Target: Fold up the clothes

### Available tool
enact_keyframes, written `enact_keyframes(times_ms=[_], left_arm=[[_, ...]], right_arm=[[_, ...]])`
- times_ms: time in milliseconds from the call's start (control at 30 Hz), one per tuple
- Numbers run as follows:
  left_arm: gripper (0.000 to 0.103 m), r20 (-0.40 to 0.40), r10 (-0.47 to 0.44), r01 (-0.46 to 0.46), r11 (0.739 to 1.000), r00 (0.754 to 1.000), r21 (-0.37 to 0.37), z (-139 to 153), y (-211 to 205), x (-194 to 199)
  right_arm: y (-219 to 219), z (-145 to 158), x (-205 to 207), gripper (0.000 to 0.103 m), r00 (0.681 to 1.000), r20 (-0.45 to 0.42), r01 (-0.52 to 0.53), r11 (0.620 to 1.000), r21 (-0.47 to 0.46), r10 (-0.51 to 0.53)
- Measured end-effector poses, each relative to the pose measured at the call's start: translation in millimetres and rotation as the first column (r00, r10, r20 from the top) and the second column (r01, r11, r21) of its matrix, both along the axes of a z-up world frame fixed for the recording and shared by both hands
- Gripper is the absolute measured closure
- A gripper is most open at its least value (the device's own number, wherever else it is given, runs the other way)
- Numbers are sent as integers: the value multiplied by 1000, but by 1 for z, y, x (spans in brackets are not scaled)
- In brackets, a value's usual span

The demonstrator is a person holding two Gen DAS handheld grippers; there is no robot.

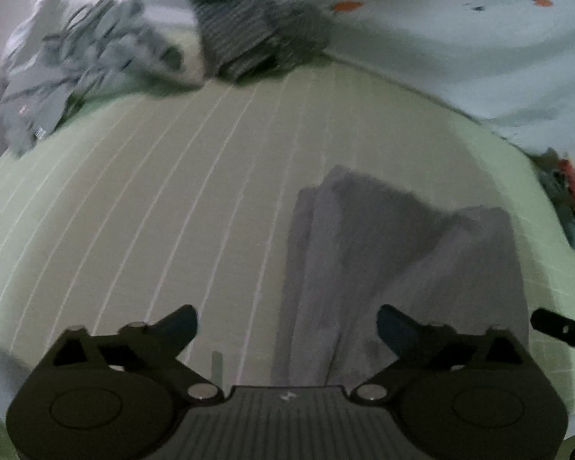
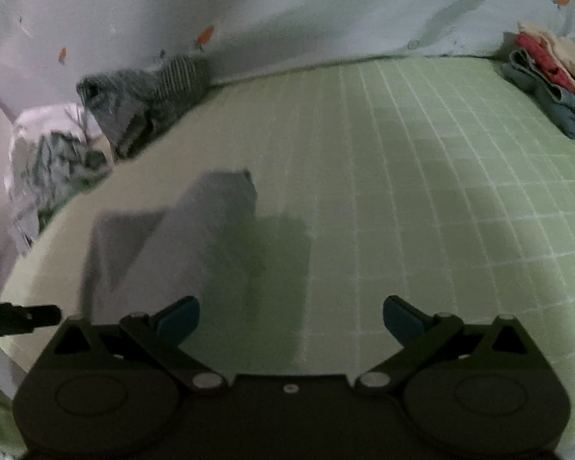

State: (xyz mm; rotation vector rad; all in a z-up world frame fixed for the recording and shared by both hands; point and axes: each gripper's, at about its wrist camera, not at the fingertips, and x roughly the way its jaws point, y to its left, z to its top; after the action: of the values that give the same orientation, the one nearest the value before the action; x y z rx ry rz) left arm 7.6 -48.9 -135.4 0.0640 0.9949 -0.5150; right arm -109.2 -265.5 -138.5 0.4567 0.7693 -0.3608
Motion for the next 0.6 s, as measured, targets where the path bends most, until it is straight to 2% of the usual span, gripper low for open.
enact_keyframes(times_ms=[167, 267, 367, 467, 600], left_arm=[[0, 12, -56, 56, 998, 998, 29, -20, -19, 13], [0, 15, -89, 89, 996, 996, 12, -29, -21, 19], [0, 19, -165, 166, 986, 986, -34, -33, -22, 25], [1, 23, -252, 253, 967, 968, -36, -37, -28, 31], [10, -27, -260, 258, 964, 965, -60, -46, -31, 41]], right_arm=[[10, -1, 24, 0, 999, 6, -38, 999, 12, 38], [20, -10, 40, 0, 998, -17, -56, 998, 28, 57], [29, -20, 52, 0, 997, -43, -65, 997, 39, 66], [34, -26, 59, 0, 997, -64, -46, 998, 39, 49], [34, -32, 66, 0, 996, -86, -1, 998, 66, 7]])
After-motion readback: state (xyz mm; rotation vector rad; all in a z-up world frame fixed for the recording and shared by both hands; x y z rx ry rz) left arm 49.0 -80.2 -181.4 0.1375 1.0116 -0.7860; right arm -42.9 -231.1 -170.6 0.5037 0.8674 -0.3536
